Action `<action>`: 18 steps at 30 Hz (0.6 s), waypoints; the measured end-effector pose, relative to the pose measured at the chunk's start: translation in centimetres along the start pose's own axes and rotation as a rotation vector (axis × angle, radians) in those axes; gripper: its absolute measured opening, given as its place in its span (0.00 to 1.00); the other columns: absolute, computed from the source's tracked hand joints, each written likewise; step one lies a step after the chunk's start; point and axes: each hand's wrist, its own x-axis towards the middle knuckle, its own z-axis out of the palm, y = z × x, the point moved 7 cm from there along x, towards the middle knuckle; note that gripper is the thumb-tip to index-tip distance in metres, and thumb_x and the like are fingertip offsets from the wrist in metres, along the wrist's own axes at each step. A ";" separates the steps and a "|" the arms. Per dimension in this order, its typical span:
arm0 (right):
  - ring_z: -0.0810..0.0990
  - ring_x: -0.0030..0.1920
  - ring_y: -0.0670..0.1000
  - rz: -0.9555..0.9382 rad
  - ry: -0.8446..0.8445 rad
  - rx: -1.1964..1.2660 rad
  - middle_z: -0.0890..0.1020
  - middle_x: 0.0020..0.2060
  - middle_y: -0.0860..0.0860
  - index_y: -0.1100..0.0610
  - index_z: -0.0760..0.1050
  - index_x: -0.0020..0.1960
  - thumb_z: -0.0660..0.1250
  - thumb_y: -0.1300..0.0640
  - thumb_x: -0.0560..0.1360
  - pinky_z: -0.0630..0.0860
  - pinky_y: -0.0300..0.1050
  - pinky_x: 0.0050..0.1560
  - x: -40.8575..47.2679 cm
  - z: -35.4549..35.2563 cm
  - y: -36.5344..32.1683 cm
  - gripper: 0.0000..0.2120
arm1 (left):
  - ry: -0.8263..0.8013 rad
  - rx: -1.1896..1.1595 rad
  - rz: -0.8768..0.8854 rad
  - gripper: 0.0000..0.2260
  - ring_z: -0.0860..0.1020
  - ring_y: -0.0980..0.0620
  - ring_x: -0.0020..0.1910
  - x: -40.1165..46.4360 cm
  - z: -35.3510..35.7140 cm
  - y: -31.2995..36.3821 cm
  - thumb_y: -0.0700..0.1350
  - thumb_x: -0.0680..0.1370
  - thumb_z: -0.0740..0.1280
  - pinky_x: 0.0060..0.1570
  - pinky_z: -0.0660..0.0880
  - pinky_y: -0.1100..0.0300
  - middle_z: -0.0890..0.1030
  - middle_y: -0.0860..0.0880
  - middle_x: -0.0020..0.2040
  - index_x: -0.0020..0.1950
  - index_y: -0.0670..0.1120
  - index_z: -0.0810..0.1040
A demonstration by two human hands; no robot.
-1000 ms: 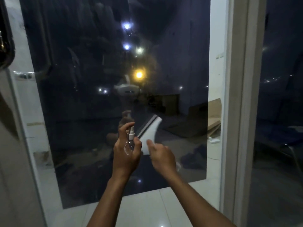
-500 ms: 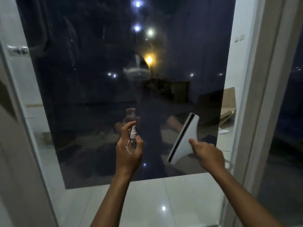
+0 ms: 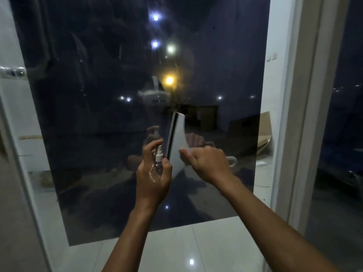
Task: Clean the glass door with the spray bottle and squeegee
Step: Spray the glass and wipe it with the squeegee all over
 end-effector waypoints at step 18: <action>0.78 0.37 0.50 0.899 -0.144 0.497 0.81 0.35 0.50 0.53 0.77 0.38 0.42 0.24 0.71 0.75 0.47 0.45 -18.0 13.0 13.6 0.38 | 0.007 -0.026 -0.028 0.20 0.79 0.53 0.36 -0.8 -0.6 -0.4 0.42 0.79 0.62 0.34 0.77 0.59 0.78 0.55 0.43 0.66 0.62 0.66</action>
